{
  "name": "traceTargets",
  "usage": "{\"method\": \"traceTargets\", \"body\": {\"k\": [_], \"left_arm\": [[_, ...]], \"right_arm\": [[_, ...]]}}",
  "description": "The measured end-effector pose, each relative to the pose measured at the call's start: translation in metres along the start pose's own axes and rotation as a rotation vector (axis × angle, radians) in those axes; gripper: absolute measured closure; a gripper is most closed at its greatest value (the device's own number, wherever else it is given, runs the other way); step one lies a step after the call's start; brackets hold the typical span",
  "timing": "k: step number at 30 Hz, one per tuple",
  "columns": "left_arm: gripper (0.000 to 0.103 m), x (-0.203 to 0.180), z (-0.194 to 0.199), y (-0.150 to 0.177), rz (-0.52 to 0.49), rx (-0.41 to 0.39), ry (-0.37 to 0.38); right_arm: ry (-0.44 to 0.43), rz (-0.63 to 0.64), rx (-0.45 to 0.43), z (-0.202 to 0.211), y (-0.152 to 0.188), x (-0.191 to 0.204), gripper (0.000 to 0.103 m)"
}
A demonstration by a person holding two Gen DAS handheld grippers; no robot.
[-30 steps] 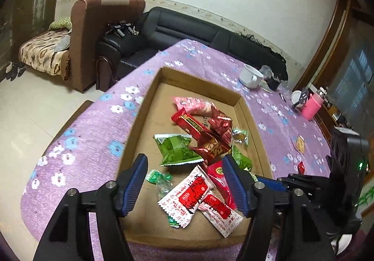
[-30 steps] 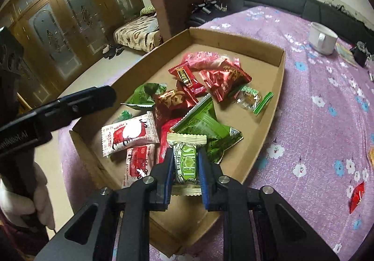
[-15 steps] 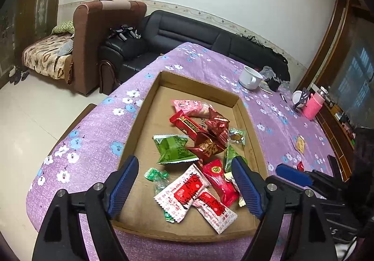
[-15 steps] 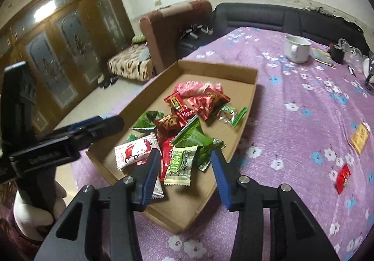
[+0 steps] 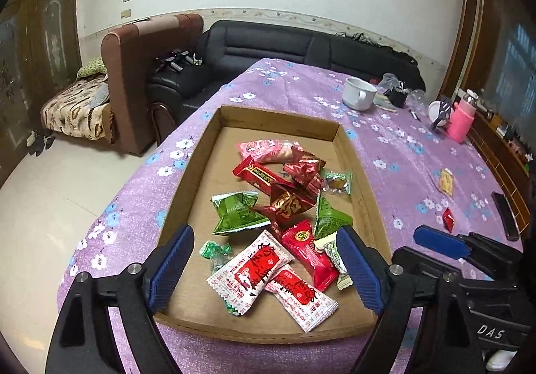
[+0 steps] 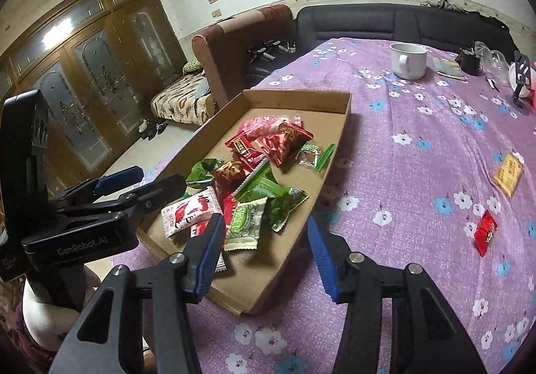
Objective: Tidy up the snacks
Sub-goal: 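Move both open tools back toward the gold biscuit and red candy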
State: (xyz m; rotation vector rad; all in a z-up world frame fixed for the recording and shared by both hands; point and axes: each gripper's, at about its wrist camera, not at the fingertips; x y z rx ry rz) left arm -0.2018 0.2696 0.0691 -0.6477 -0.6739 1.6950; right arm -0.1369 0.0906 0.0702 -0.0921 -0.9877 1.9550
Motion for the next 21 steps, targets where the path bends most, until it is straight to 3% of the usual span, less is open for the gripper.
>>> {"method": "traceTargets", "body": {"k": [21], "left_arm": [[0.013,-0.008,-0.011,0.007,-0.022,0.063,-0.010]], "right_arm": [[-0.003,-0.048,0.017,0.000,0.007,-0.012,0.052]]}}
Point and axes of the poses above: each gripper's, at about its wrist camera, not at the fingertips, and z roughly against the way its jaws point, x to its left, y to its underside, and after that the axes turned 3 degrees about -z, right-handed
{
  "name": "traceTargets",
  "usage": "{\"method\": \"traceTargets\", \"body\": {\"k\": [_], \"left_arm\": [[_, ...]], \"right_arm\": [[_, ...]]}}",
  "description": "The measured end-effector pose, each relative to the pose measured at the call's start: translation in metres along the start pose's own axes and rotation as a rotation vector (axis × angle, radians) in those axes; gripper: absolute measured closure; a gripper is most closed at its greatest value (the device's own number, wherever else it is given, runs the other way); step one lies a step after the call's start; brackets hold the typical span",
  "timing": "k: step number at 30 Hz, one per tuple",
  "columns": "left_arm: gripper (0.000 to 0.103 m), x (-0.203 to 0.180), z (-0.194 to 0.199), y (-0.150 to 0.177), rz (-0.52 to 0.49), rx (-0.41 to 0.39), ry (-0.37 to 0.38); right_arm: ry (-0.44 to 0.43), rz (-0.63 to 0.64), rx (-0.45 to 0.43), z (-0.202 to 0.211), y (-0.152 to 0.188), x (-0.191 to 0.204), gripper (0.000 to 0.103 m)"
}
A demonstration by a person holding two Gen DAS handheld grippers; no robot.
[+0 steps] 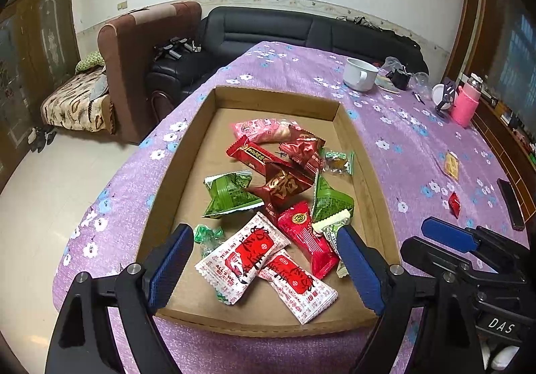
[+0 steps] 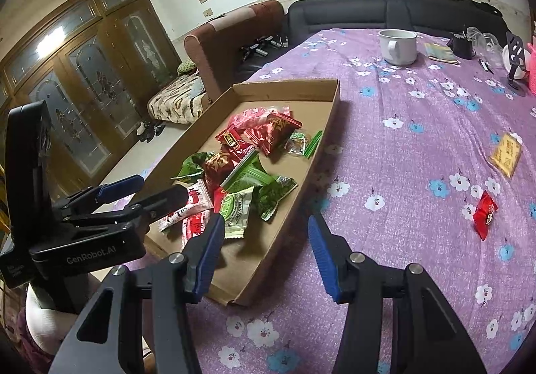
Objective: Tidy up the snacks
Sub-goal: 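Move both open tools back toward the gold biscuit and red candy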
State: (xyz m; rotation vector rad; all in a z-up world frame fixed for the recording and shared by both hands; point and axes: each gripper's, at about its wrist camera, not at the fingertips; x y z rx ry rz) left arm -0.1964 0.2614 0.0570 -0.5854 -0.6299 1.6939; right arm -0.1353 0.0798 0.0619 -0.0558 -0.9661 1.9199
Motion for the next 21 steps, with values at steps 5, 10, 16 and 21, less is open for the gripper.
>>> {"method": "traceTargets", "body": {"k": [5,10,16,21], "left_arm": [[0.013,-0.002,-0.001,0.000,-0.006,0.004,0.002],[0.013,-0.006,-0.003,0.000,-0.014,0.010,0.002],[0.013,-0.011,0.009,-0.005,-0.021,-0.032,0.027],[0.013,-0.011,0.021,-0.012,0.007,-0.087,0.112]], "right_arm": [[-0.002,-0.012,0.000,0.001,0.000,-0.004,0.052],[-0.002,-0.027,-0.002,0.002,0.001,-0.010,0.052],[0.031,-0.071,-0.093,0.031,-0.012,-0.039,0.052],[0.169,-0.205,-0.159,0.070,-0.027,-0.115,0.046]]}}
Point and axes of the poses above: each gripper's, at about its wrist camera, not at the fingertips, and z roughly against the way its jaws point, x to its left, y to its underside, and after that the axes turned 3 degrees about -z, right-handed
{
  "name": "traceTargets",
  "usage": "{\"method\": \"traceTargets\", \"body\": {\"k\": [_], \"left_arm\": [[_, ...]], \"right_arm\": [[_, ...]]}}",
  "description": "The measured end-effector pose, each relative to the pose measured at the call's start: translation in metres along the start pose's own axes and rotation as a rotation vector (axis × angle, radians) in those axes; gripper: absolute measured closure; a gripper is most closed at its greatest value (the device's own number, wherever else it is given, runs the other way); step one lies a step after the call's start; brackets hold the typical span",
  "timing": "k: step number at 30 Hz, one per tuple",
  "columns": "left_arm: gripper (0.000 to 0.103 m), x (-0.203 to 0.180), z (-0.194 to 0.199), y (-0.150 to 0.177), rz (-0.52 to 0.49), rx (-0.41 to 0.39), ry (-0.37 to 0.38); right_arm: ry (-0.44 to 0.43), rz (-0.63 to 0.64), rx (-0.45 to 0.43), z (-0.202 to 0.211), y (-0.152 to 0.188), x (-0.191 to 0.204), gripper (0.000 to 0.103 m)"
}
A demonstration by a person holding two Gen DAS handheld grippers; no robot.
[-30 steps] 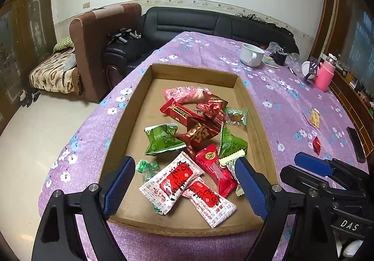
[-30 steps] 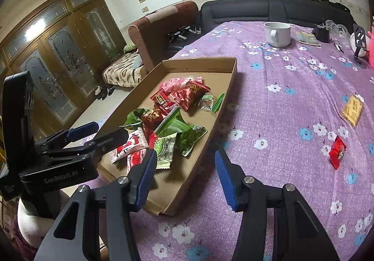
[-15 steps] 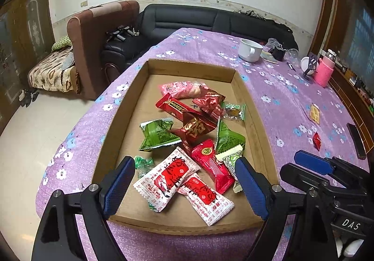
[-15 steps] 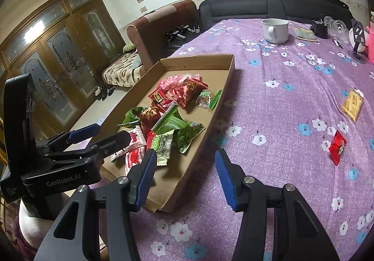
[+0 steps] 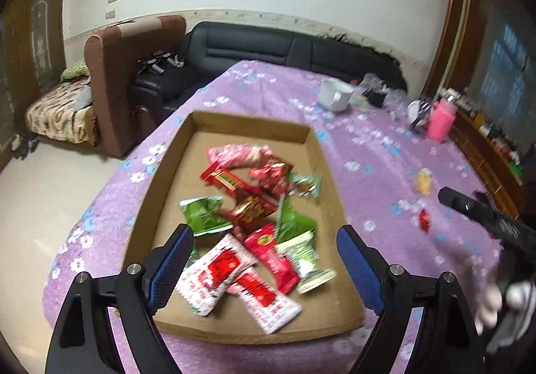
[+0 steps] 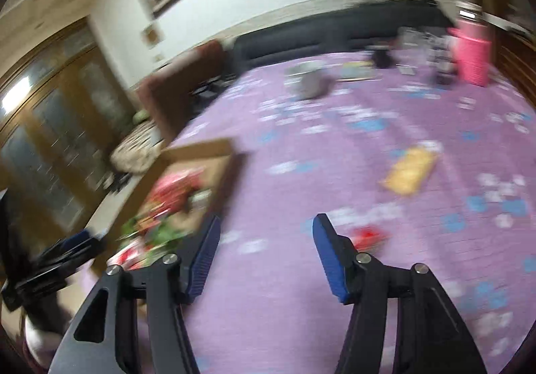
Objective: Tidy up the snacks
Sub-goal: 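Move both open tools back toward the gold biscuit and red candy, then grasp the gold biscuit with the right tool while the left tool grasps the red candy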
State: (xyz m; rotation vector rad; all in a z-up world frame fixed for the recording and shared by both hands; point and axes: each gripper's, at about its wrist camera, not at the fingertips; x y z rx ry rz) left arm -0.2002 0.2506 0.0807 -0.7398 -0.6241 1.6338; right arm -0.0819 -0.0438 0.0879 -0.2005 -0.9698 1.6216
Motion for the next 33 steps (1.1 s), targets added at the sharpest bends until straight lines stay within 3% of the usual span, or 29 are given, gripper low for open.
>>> {"method": "traceTargets", "body": {"k": [4,7,15,20,22,26,27,28,31,33], "left_arm": [[0.013,-0.016,-0.002,-0.001,-0.025,-0.011,0.069],[0.013,-0.038,-0.004,-0.002,-0.074,-0.004,0.132],[0.013,-0.097,-0.022,0.003,-0.194,0.086,0.224],[0.013,-0.132,-0.043,0.004,-0.263,0.143,0.231],[0.013,-0.146,-0.052,0.005,-0.298,0.162,0.233],[0.013,-0.178,-0.076,0.003,-0.355,0.204,0.257],[0.013,-0.183,-0.081,0.002,-0.366,0.206,0.256],[0.013,-0.189,-0.086,0.001,-0.376,0.207,0.258],[0.013,-0.209,-0.108,-0.003,-0.393,0.226,0.287],[0.013,-0.221,-0.124,-0.003,-0.406,0.249,0.290]], "right_arm": [[0.113,-0.118,0.036,-0.005,-0.023,-0.069,0.046],[0.160,-0.152,0.052,-0.018,-0.033,-0.097,0.046],[0.268,-0.123,0.091,-0.078,-0.058,-0.107,0.047],[0.316,-0.092,0.122,-0.101,-0.056,-0.106,0.048],[0.351,-0.039,0.101,-0.104,-0.054,-0.103,0.061],[0.319,-0.035,0.080,-0.100,-0.054,-0.110,0.072],[0.306,-0.049,0.074,-0.098,-0.056,-0.113,0.084],[0.288,-0.064,0.057,-0.092,-0.059,-0.117,0.102],[0.238,-0.117,0.043,-0.081,-0.064,-0.130,0.103],[0.221,-0.127,0.078,-0.084,-0.064,-0.137,0.103]]}}
Point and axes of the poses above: each gripper's, at about its wrist camera, not at the fingertips, and z roughly against the way its jaws point, x to its left, y to its underside, and after that the axes turned 3 degrees about -z, right-handed
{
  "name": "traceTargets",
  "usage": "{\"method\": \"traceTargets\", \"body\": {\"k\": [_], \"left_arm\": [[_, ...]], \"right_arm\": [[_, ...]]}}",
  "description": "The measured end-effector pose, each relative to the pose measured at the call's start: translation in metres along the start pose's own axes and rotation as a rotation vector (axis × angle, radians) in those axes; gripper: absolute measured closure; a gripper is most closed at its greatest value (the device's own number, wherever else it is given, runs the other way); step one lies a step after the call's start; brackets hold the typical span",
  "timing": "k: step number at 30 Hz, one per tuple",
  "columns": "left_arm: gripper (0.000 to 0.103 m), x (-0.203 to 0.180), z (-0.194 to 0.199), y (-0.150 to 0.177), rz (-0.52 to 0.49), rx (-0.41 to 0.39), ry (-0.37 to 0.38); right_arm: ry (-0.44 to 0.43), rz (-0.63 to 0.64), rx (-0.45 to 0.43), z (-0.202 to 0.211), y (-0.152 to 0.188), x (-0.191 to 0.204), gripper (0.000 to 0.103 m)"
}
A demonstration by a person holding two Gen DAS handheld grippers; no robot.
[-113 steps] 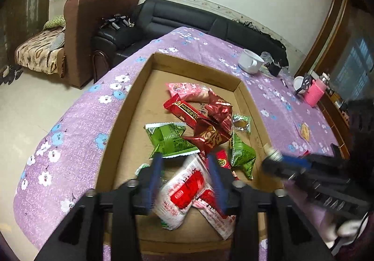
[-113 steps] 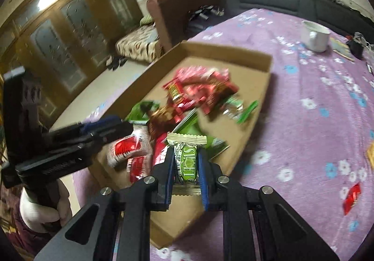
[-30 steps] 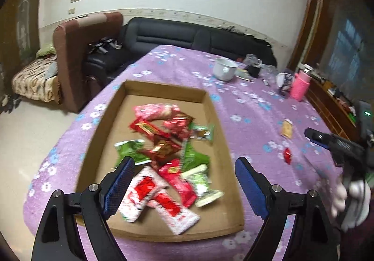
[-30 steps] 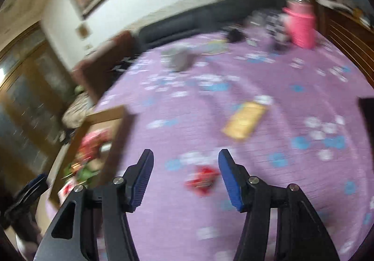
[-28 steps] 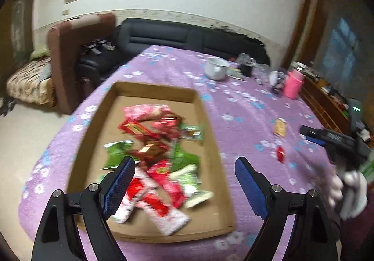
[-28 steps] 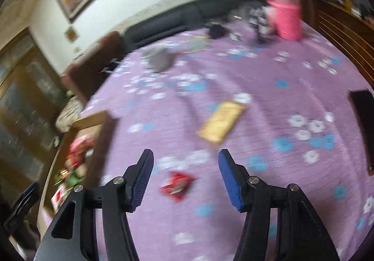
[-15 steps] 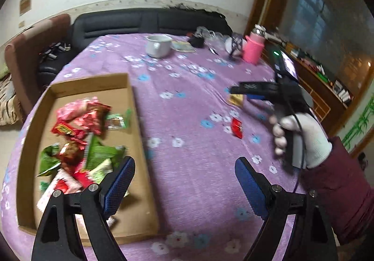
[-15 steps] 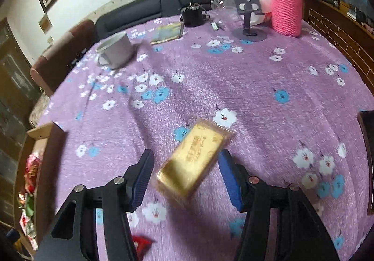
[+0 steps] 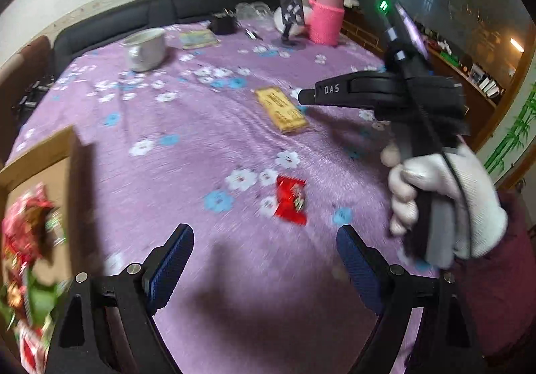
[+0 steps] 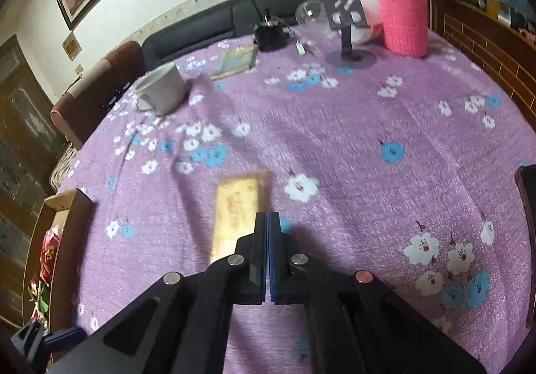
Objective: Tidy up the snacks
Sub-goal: 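Grasp the gold biscuit with the right tool while the left tool grasps the red candy, then carry both snacks over the cardboard box and open both tools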
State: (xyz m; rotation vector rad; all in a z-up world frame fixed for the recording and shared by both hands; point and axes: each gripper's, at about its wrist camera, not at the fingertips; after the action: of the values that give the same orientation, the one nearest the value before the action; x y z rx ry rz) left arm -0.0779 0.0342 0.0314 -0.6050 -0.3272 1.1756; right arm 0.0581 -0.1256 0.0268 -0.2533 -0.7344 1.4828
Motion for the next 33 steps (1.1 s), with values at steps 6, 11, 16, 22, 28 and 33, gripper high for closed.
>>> {"method": "traceTargets", "body": {"k": [6,11,16,22,28,33], "left_arm": [[0.013,-0.013,-0.035,-0.019,-0.055,0.021,0.020],[0.049,-0.016,-0.044,-0.022,-0.087,0.025,0.005],[0.070,0.005,-0.039,-0.022,0.002,0.025,0.042],[0.070,0.013,-0.030,-0.015,0.047,0.019,0.048],[0.059,0.013,-0.022,-0.012,0.039,-0.002,0.023],[0.048,-0.007,-0.034,-0.013,-0.049,0.027,0.000]], "right_arm": [[-0.105,-0.093,0.033,-0.008,-0.003,-0.017,0.076],[-0.128,-0.068,0.023,-0.007,-0.003,-0.009,0.068],[-0.073,0.050,0.048,-0.024,-0.005,0.020,0.065],[0.096,0.258,0.033,-0.025,0.012,0.054,0.071],[0.054,0.194,-0.005,-0.011,0.010,0.042,0.071],[0.028,0.154,-0.027,-0.006,0.006,0.035,0.071]]}}
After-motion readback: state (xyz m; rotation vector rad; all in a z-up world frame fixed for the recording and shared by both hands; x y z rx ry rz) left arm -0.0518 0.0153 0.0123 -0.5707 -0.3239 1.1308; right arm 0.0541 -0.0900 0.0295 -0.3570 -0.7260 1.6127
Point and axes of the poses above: each gripper's, at about its wrist camera, not at the fingertips, and z roughly against the way its jaws point, x to its left, y to its underside, and after that the axes turned 3 degrees about -z, right-handed
